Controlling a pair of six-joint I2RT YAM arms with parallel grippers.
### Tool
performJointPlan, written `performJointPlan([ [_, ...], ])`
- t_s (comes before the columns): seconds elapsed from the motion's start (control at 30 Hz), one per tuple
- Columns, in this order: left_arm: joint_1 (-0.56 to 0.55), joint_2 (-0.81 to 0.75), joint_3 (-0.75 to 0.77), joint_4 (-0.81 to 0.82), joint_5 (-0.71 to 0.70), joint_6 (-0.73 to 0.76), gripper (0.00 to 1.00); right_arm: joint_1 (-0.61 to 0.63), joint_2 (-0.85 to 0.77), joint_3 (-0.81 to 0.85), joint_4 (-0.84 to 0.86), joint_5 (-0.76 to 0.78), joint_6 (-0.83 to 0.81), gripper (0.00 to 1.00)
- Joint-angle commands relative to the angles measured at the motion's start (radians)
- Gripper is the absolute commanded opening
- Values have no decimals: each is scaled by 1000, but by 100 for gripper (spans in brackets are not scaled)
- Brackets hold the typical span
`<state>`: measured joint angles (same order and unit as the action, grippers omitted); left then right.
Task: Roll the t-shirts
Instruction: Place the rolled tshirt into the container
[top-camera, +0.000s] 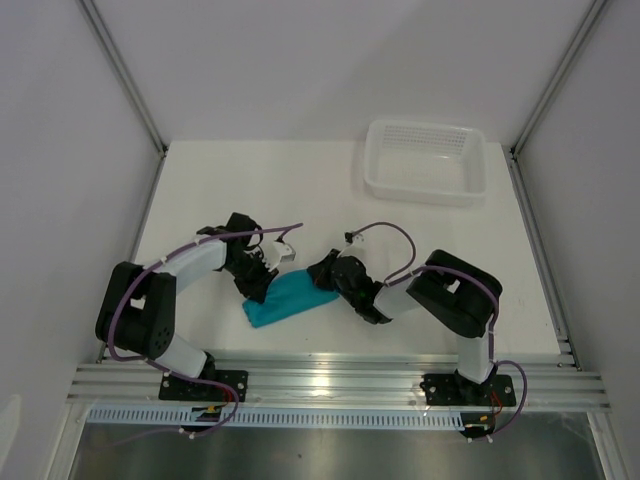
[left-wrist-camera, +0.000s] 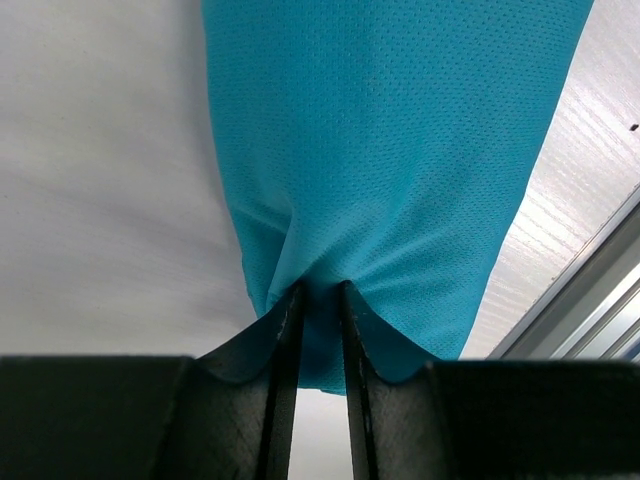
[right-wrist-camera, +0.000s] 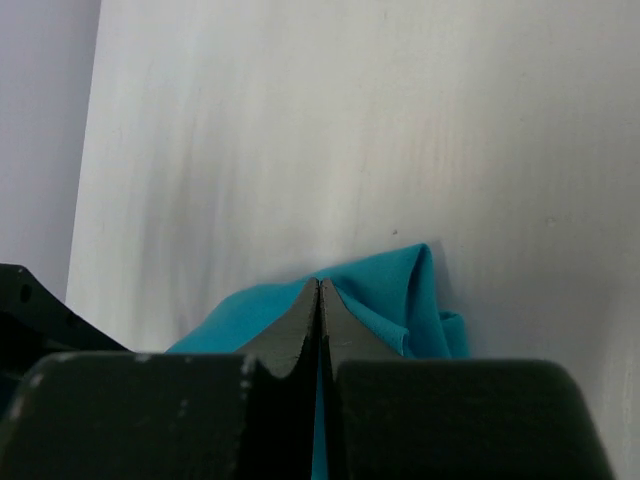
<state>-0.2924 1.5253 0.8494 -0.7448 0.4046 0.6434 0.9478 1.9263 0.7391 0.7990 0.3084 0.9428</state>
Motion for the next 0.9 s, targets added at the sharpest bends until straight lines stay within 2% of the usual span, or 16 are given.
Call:
performJointPlan([
  [0.0,25,49,-27,59,-132,19,27,-1,-7,-10,-73,103,22,0],
  [0.23,50,-14,-38,65,-122,9,34,41,-79,-27,-154,182,7,0],
  [0.33,56,-60,-38,38,-115,9,36,72,-116,-30,-202,239,10,0],
  [0.53,75,-146,-50,-42,-44,-2,42,100,-131,-40,-208,259,1,0],
  [0.73,174,-183,-32,-93,39,-37,50,100,-164,-27,-215,218,-87,1],
  [0.87,237,-185,-18,-120,97,-48,52,79,-216,5,-270,146,-183,8],
])
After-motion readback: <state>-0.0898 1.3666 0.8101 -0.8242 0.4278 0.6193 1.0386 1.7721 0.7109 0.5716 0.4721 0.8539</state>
